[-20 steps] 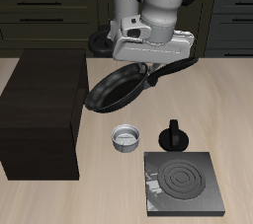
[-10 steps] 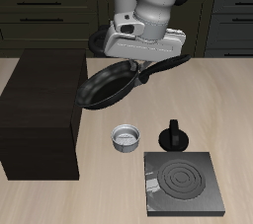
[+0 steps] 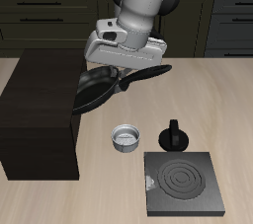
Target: Place the frypan on the top layer of the wooden shelf
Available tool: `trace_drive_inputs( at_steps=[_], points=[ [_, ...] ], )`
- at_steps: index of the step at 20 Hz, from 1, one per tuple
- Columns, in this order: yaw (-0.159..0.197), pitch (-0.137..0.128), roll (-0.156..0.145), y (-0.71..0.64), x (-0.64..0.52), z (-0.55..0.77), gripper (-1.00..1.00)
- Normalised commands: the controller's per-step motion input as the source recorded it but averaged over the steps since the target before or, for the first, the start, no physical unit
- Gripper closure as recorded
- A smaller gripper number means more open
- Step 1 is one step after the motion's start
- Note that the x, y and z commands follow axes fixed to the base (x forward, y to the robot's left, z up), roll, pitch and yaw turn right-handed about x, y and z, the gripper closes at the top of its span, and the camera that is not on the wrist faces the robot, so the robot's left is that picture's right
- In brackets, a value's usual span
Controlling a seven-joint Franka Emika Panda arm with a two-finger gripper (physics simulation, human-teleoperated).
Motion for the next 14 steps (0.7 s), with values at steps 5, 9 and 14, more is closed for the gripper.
trace_drive_inputs(
  at_steps=[5,9,14],
  points=[
    [-0.001,0.037,-0.081,-0.44,0.21,-0.19,1.0],
    [0.028,0.048,-0.084,-0.43,0.24,-0.23,1.0],
    [0.015,0.06,-0.111,-0.55,0.26,-0.19,1.0]
  ],
)
